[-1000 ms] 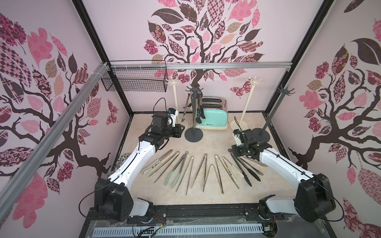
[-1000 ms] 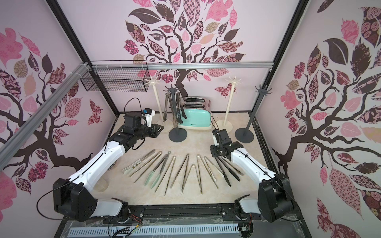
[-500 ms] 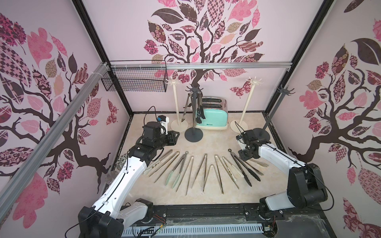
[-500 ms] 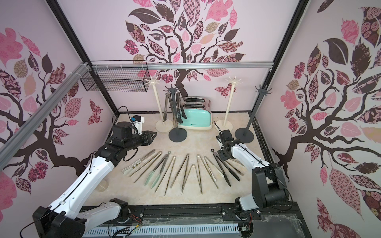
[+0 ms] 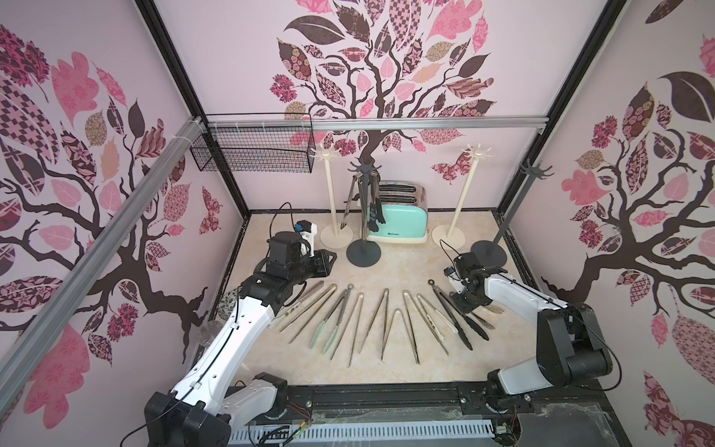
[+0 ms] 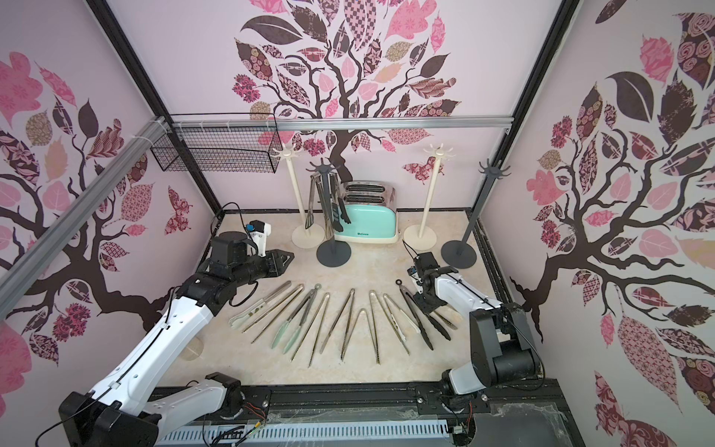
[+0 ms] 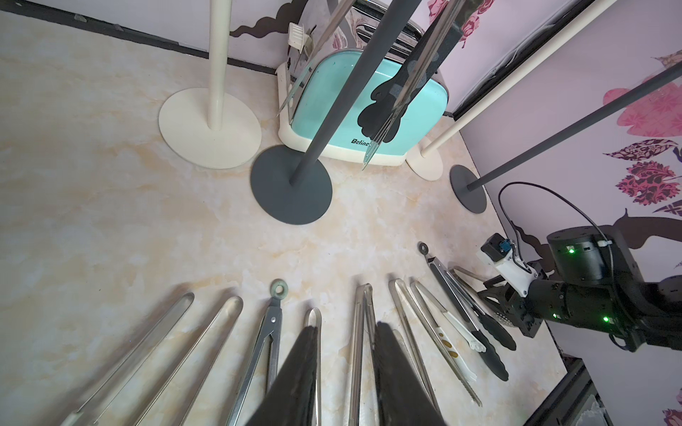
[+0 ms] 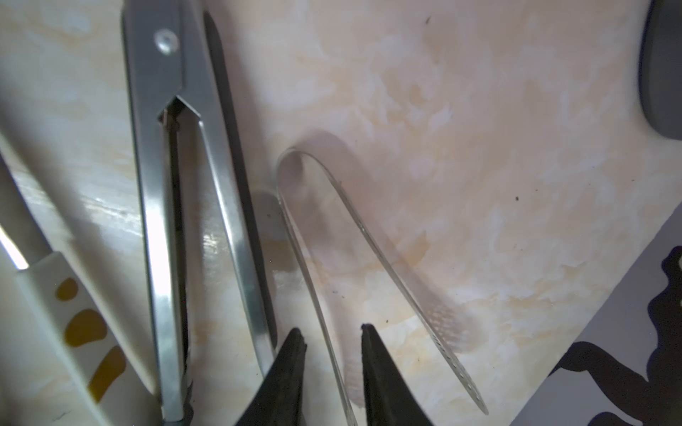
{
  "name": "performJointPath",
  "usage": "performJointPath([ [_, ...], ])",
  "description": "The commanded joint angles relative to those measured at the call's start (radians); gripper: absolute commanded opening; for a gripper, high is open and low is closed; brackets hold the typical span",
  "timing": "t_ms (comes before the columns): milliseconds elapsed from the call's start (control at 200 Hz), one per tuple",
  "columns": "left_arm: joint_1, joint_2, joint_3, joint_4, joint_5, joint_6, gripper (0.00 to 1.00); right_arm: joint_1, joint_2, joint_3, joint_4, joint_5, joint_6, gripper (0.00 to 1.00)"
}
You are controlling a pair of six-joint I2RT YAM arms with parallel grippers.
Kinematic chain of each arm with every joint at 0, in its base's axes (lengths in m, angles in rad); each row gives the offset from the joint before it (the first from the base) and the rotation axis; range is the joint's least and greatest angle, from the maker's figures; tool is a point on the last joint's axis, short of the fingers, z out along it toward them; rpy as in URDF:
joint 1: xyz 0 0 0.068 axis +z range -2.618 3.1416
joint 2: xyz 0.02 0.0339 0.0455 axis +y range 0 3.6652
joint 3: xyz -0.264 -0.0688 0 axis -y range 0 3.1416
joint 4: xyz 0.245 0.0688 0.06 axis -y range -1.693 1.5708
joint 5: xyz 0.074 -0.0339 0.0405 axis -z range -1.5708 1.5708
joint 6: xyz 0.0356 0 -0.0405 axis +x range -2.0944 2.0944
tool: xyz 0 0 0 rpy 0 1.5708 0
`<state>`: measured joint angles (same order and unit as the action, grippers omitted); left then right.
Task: Hang food tongs on kitchen utensil racks
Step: Pick up the food tongs from the center of the board.
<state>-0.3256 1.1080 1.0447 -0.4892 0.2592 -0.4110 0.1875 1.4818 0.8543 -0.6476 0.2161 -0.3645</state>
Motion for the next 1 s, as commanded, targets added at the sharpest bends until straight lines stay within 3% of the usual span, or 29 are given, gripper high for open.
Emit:
performJointPath([
  [0, -0.003, -0.011, -0.005, 0.003, 0.009, 0.008, 0.29, -0.003, 0.009, -0.007, -0.027, -0.002, -0.012, 0.3],
  [700, -0.003, 0.012, -0.003, -0.006, 0.003, 0.017, 0.29, -0.019, 0.116, -0.013, -0.001, -0.004, -0.033, 0.29],
  [995, -0.002, 0.013, -0.003, -0.007, -0.001, 0.02, 0.29, -0.02, 0.15, -0.018, -0.008, -0.044, -0.043, 0.19],
])
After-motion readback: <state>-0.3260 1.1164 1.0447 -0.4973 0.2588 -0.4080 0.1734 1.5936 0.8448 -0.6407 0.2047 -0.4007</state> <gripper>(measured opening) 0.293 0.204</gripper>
